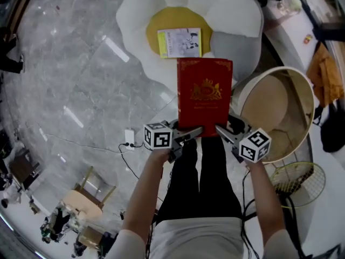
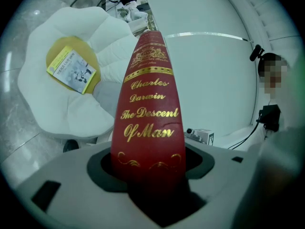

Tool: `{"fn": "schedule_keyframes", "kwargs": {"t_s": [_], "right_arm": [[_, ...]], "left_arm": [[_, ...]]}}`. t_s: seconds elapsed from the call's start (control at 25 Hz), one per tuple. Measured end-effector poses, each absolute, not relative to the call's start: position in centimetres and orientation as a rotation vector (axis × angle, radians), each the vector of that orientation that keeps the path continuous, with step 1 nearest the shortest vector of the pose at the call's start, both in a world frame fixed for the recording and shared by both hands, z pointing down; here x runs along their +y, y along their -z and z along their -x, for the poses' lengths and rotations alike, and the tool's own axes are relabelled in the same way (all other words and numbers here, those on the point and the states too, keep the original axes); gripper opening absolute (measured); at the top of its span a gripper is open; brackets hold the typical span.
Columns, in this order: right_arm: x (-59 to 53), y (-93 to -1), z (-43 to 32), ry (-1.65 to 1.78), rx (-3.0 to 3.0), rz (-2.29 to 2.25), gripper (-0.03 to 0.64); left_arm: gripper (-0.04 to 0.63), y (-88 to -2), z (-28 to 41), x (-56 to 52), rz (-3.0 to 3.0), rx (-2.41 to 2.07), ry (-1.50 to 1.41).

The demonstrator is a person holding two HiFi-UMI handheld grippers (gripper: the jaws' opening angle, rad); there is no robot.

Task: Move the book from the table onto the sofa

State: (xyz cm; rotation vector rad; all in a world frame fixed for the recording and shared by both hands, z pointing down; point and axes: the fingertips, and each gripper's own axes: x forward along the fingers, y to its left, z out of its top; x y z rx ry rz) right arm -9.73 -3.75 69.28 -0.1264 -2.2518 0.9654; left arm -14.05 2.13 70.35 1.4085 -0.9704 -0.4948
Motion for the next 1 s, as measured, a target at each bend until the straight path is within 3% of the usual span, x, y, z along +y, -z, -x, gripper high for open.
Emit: {"fn": "schedule_keyframes", "kwargs": {"t_s": [0.12,1.0], "right_arm": [[-5.5,-70.0,10.8,-0.929,-2.241,0.154,0.253],[-15.0,-76.6,20.3,-0.932,-2.155,0.219,0.238]], "left_arm": [[0.261,-70.9,15.9,0.2,-1.384,-1.003,0.542],[0.253,-79.6,27.2,-9.0,-1.262,-1.011,0.644]]}}
